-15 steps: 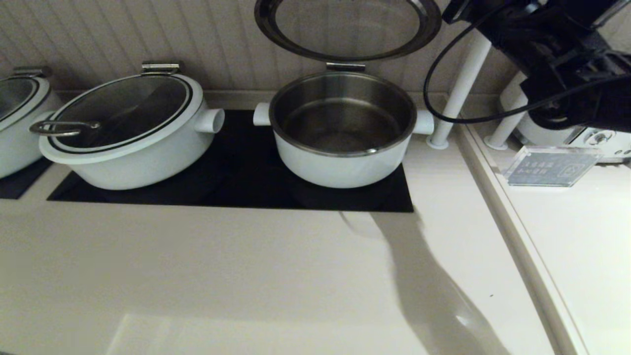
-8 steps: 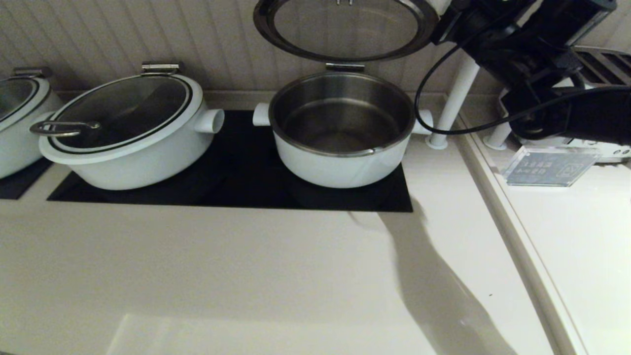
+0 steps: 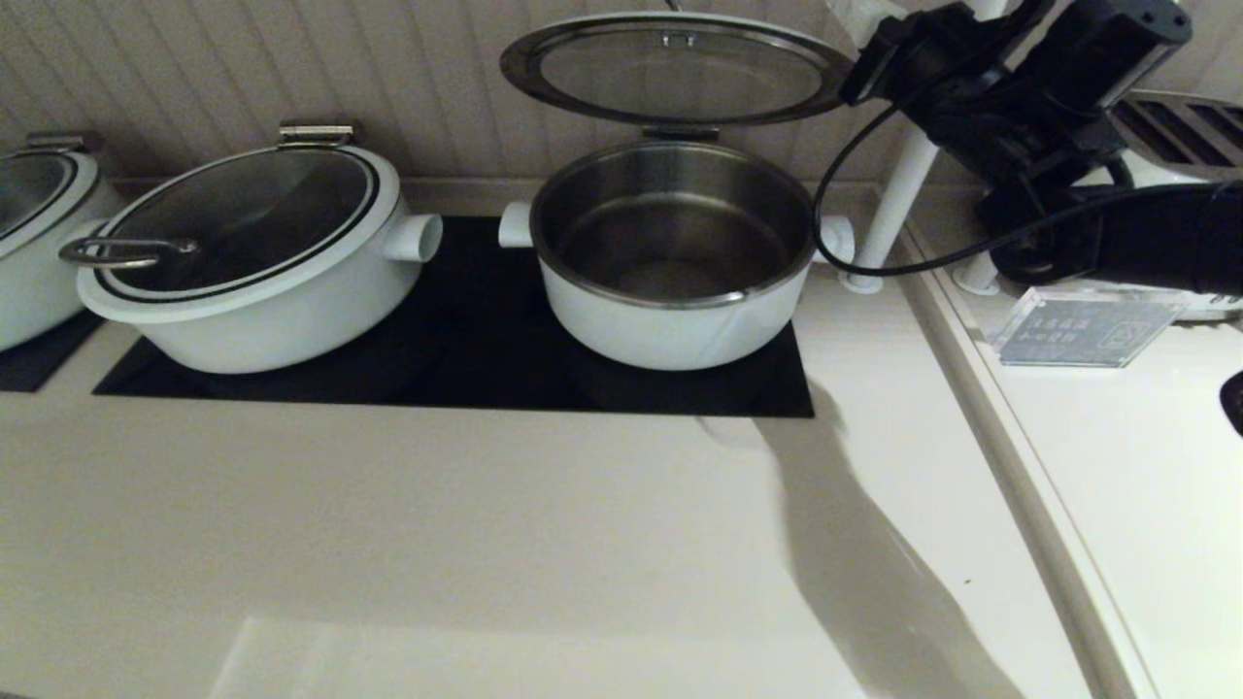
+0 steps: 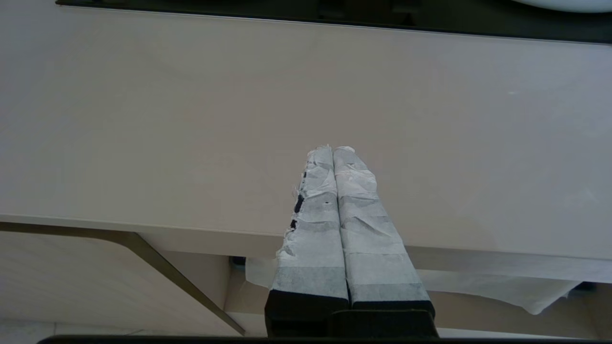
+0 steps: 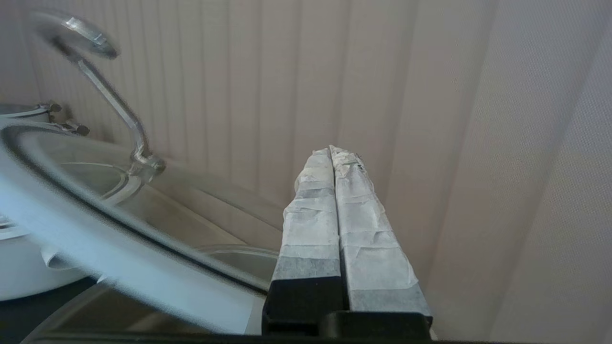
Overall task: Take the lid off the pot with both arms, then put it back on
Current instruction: Close the pot lid
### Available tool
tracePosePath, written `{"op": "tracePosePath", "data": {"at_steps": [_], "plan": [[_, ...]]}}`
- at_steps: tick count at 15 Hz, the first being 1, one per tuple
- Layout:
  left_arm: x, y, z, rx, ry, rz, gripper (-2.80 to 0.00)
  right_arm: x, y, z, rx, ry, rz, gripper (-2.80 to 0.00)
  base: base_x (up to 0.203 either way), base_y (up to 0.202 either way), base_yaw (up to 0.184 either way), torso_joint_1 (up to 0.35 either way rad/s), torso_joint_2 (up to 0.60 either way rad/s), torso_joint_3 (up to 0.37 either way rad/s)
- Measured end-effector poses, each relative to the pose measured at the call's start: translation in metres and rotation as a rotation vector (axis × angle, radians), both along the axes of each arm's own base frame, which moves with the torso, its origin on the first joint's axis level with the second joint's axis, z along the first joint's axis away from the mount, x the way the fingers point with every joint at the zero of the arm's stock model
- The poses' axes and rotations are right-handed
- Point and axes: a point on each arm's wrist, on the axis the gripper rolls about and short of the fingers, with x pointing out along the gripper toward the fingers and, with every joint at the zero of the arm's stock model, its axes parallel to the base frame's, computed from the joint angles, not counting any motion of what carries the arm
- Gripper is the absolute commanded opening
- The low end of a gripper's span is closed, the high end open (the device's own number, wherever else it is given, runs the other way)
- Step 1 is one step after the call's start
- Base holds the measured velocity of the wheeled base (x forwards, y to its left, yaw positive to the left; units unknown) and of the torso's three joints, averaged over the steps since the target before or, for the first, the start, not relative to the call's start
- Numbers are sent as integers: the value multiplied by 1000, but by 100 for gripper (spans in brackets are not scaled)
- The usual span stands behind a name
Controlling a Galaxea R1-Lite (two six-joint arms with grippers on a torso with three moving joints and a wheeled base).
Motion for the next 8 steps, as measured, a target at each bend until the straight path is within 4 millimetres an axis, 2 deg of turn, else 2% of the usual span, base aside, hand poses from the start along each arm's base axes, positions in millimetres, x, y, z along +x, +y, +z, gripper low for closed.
{"op": "tracePosePath", "data": {"at_steps": [8], "plan": [[0, 0, 0, -1, 0, 0, -280, -5, -3, -11, -53, 41, 17, -280, 0, 0, 0, 0, 0, 0]]}}
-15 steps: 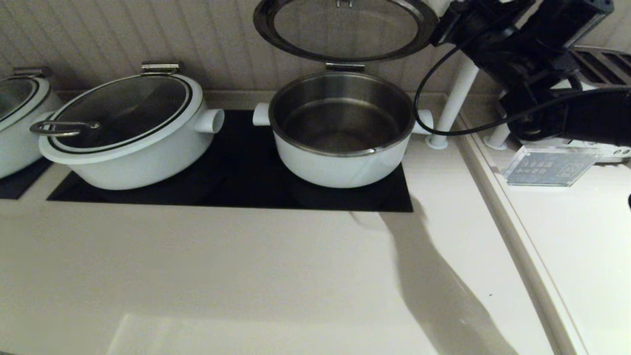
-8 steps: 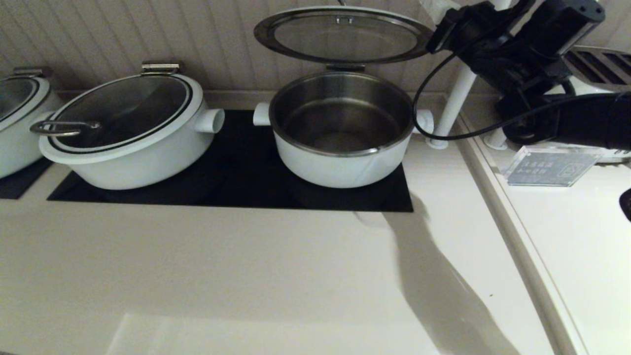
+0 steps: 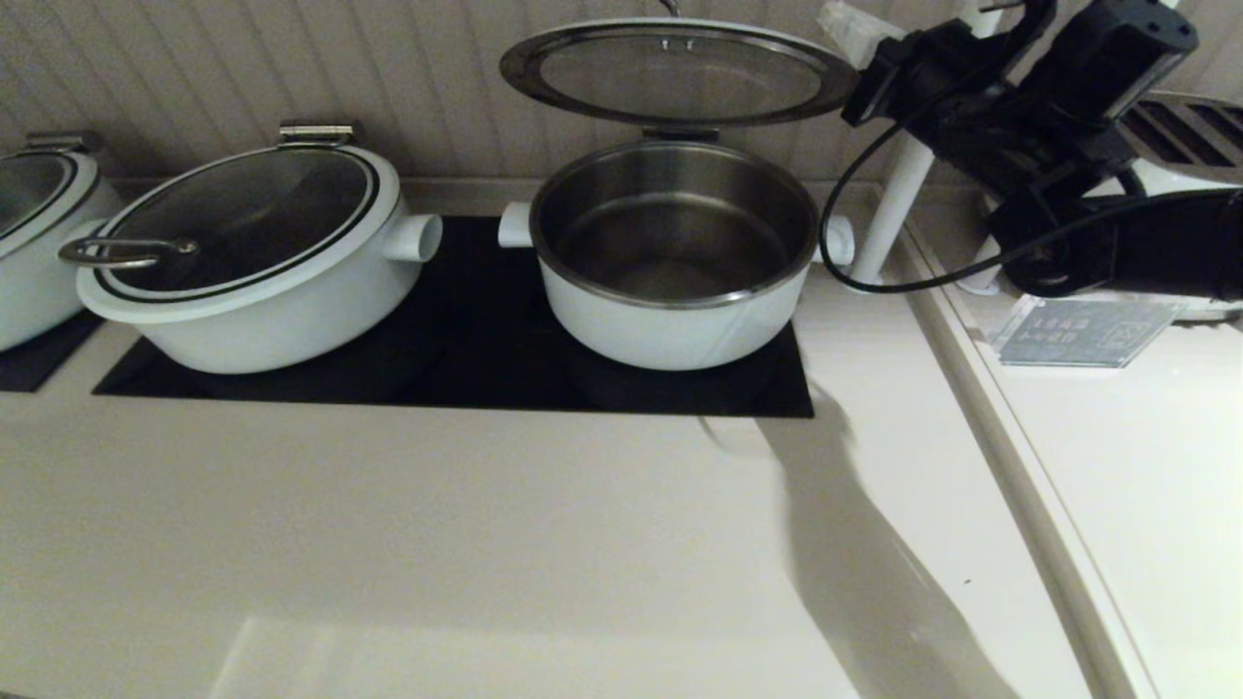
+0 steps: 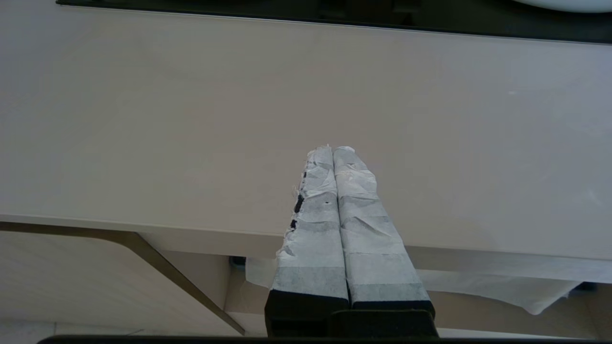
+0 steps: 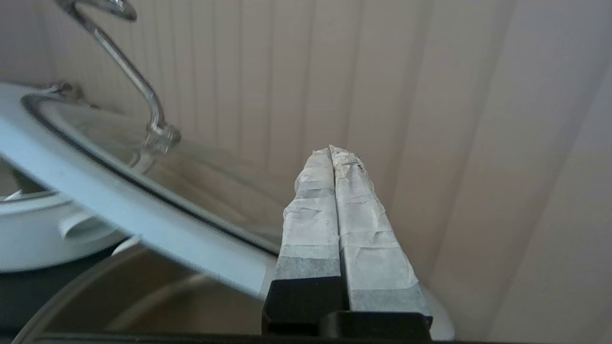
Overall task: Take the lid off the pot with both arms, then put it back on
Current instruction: Close the pot lid
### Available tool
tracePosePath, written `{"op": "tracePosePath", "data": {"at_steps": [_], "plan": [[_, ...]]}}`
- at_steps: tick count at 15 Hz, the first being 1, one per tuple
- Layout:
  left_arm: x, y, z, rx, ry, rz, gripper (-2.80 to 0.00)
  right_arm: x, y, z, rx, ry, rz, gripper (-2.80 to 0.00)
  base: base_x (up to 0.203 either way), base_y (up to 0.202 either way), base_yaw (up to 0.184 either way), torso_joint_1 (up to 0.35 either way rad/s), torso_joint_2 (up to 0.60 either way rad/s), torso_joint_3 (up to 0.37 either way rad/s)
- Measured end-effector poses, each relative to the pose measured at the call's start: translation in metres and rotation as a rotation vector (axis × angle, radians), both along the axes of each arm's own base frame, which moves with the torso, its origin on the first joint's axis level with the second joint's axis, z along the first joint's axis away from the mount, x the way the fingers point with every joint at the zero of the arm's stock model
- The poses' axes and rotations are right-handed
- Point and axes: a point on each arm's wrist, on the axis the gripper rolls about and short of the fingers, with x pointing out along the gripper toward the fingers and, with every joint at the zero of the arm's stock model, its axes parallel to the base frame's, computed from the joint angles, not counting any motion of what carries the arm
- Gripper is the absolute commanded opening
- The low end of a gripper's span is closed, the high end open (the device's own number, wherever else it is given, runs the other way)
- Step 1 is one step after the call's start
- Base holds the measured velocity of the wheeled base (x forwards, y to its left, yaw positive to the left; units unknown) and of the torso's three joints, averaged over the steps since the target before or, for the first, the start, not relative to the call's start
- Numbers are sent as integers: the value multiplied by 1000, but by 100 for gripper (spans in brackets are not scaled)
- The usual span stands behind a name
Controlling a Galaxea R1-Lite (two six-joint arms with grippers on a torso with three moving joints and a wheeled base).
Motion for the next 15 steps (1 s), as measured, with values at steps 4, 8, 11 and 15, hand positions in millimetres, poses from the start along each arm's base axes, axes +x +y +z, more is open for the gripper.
{"op": "tracePosePath", "data": {"at_steps": [4, 8, 11, 15], "plan": [[0, 0, 0, 0, 0, 0, -280, -4, 0, -12, -32, 13, 32, -280, 0, 0, 0, 0, 0, 0], [0, 0, 0, 0, 0, 0, -280, -11, 0, -31, -82, 30, 61, -280, 0, 0, 0, 0, 0, 0], [0, 0, 0, 0, 0, 0, -280, -14, -1, -43, -86, 34, 62, -280, 0, 0, 0, 0, 0, 0], [0, 0, 0, 0, 0, 0, -280, -18, -1, -64, -92, 55, 67, -280, 0, 0, 0, 0, 0, 0]]}}
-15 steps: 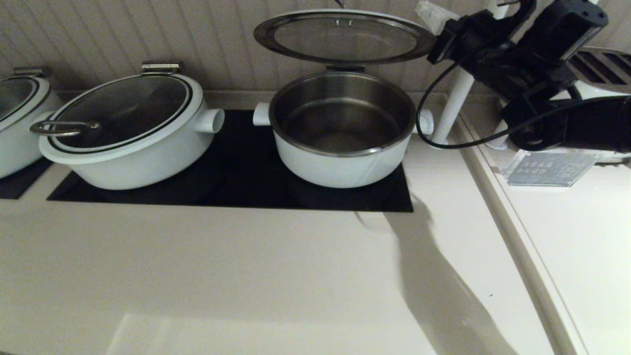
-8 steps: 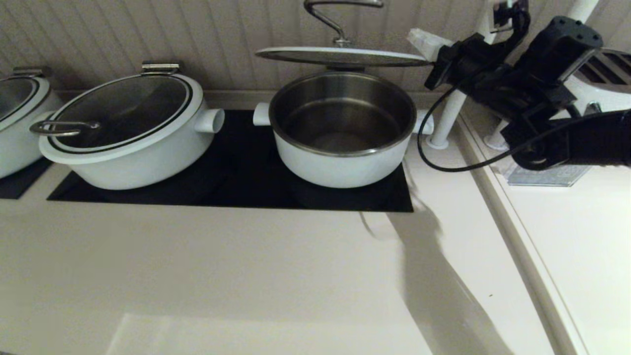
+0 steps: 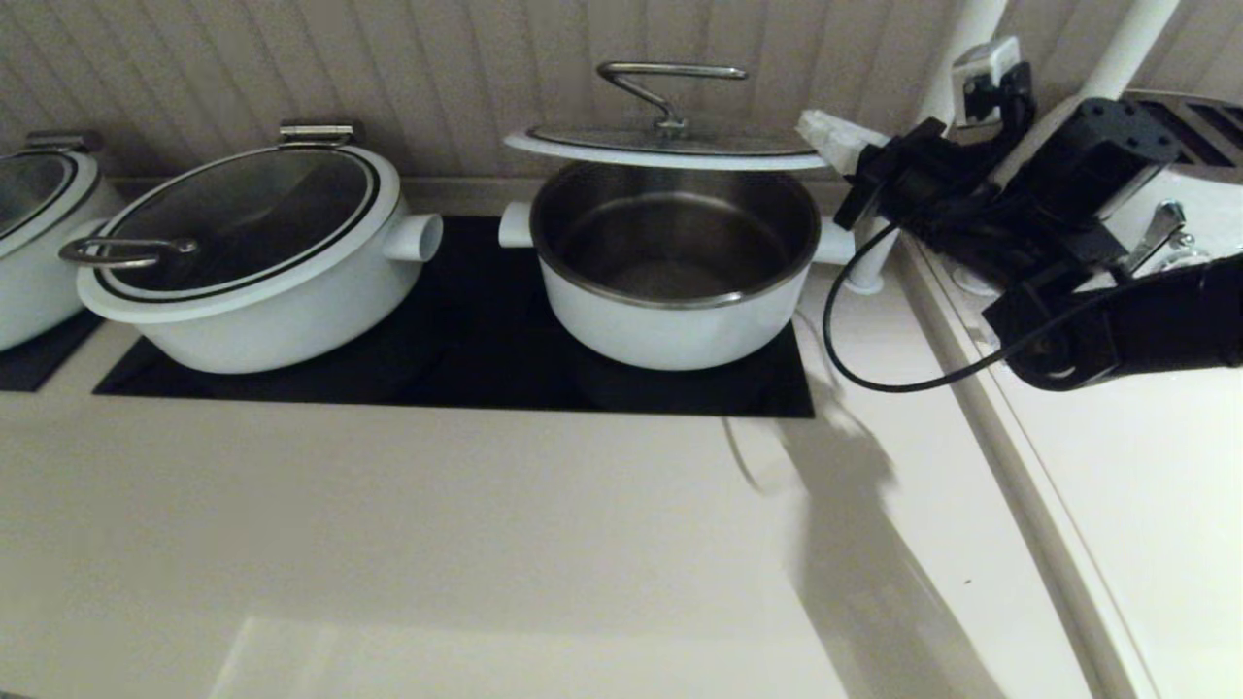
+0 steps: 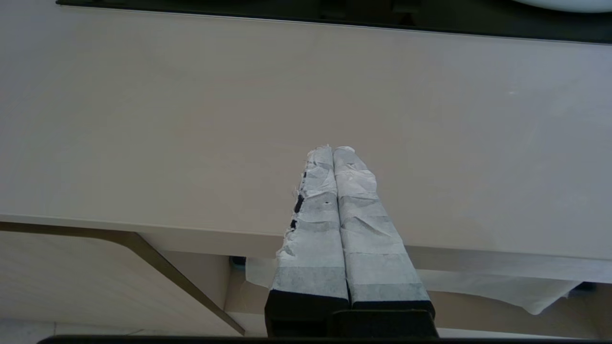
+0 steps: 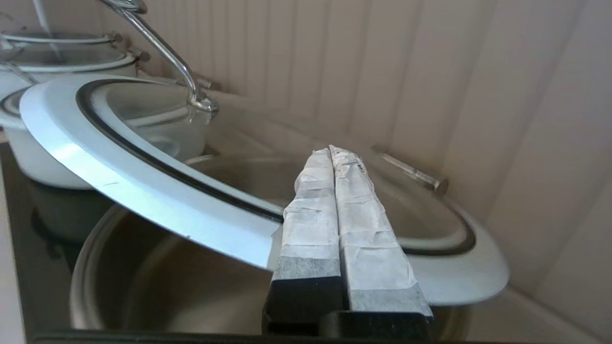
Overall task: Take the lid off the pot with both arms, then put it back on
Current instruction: Close the pot lid
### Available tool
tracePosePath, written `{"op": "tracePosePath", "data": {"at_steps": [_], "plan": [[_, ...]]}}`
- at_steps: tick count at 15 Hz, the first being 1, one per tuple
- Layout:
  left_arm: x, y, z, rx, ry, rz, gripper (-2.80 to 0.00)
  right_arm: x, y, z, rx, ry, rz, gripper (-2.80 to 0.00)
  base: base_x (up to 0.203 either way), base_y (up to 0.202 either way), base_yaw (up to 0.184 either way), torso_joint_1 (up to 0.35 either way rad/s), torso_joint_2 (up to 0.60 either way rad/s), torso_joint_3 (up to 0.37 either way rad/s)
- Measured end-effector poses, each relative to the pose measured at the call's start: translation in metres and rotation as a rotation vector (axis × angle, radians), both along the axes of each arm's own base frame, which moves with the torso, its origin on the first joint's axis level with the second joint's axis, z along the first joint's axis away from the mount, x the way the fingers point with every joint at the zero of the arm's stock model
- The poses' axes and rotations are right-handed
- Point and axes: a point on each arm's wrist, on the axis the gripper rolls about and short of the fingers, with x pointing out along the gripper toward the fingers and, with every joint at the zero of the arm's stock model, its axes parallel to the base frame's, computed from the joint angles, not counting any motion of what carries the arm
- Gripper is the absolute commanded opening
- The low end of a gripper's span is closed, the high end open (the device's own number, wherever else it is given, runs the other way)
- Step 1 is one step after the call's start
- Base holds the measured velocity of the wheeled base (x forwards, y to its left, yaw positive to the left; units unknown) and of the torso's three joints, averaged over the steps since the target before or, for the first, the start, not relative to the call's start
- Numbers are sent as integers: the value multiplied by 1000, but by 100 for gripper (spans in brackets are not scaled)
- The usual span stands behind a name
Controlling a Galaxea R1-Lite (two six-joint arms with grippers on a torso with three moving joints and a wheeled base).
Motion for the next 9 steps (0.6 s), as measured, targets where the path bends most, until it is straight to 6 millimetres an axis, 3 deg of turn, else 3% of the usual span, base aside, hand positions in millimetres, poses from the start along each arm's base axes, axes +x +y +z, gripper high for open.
{"op": "tracePosePath", "data": {"at_steps": [9], "plan": [[0, 0, 0, 0, 0, 0, -280, -2, 3, -30, 7, -28, 17, -280, 0, 0, 0, 0, 0, 0]]}}
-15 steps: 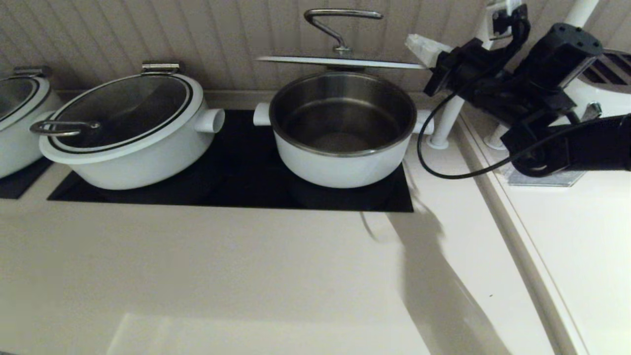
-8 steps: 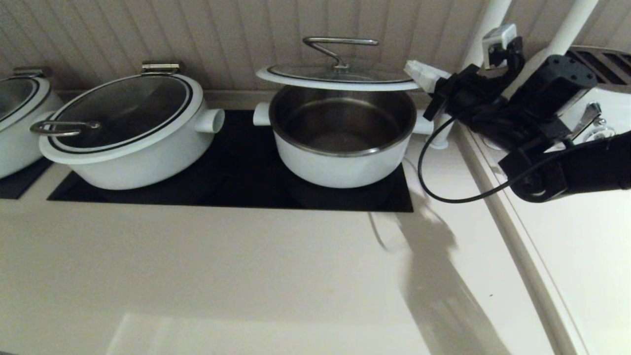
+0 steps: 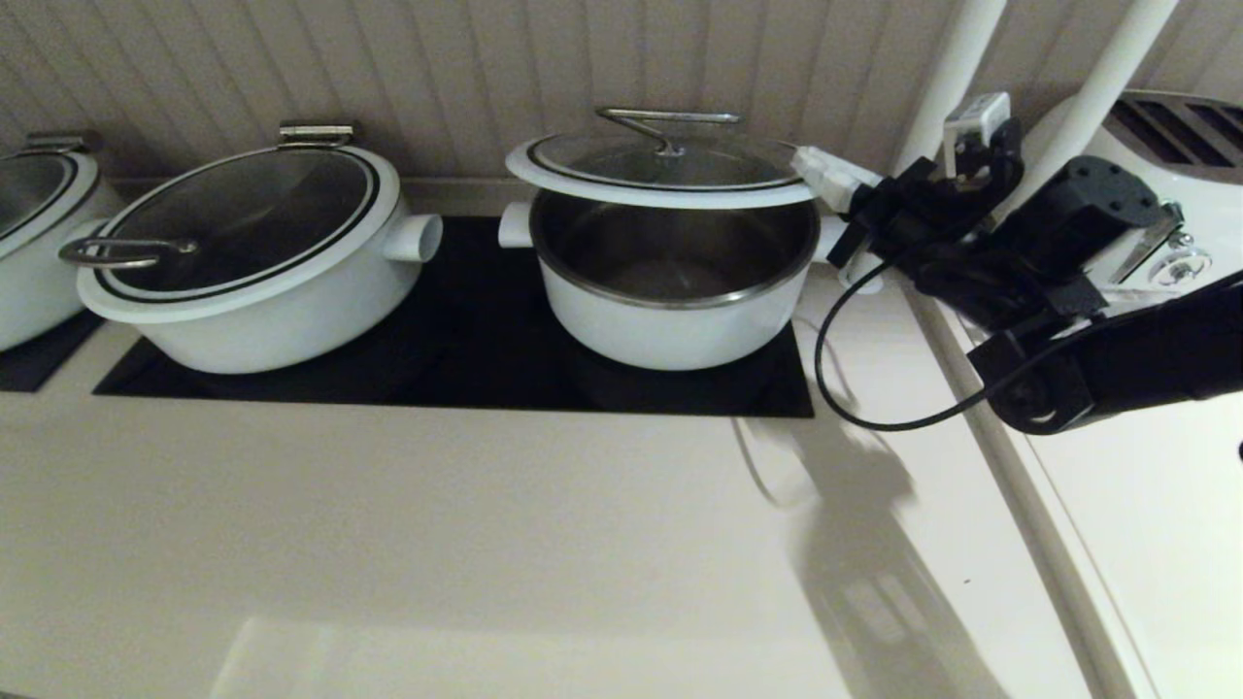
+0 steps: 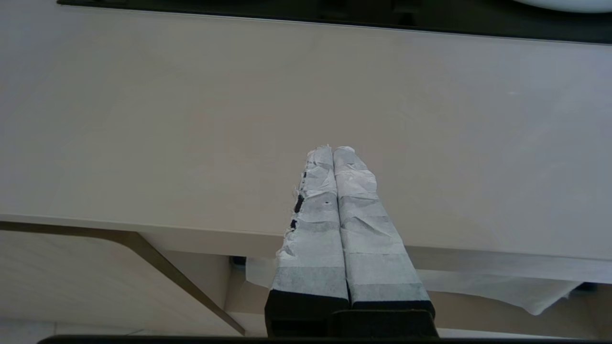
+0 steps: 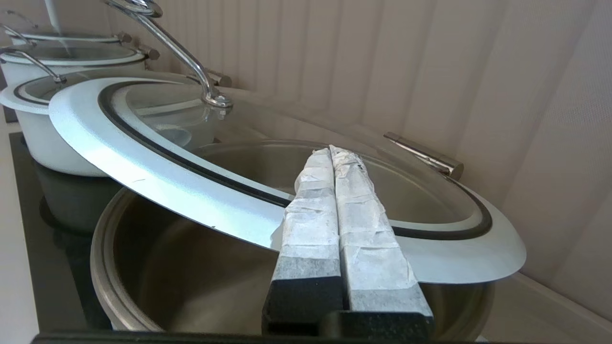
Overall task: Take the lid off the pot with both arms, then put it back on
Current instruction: Close the pot lid
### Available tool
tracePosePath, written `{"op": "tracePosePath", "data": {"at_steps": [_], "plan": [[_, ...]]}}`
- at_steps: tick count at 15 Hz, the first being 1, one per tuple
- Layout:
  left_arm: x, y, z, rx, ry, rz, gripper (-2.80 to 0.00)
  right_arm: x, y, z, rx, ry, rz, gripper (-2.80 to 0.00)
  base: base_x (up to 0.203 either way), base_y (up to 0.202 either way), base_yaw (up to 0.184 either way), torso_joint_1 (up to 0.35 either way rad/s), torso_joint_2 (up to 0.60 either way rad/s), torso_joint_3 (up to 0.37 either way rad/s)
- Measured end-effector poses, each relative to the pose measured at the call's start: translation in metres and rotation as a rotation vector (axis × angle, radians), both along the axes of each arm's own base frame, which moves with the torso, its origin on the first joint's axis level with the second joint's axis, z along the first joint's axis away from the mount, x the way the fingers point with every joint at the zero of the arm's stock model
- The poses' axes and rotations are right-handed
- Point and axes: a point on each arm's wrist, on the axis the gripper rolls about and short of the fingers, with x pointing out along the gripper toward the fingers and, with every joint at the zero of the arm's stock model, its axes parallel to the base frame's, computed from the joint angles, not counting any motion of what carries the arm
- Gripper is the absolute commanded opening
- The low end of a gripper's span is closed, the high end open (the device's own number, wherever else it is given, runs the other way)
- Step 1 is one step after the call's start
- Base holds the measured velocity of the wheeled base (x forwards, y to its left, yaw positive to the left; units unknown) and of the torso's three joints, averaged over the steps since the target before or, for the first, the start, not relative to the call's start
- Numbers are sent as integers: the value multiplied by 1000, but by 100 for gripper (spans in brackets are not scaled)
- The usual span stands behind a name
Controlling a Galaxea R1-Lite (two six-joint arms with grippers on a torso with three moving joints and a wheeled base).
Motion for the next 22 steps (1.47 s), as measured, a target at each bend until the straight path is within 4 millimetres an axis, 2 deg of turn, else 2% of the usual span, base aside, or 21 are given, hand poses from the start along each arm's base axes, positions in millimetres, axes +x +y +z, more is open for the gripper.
{"op": "tracePosePath", "data": {"at_steps": [7, 14, 18, 22], "plan": [[0, 0, 0, 0, 0, 0, -280, 1, 14, -24, -7, 27, 30, -280, 0, 0, 0, 0, 0, 0], [0, 0, 0, 0, 0, 0, -280, -1, 15, -72, -39, 130, 31, -280, 0, 0, 0, 0, 0, 0], [0, 0, 0, 0, 0, 0, -280, 0, 15, -80, -44, 147, 28, -280, 0, 0, 0, 0, 0, 0], [0, 0, 0, 0, 0, 0, -280, -2, 14, -75, -40, 146, 22, -280, 0, 0, 0, 0, 0, 0]]}}
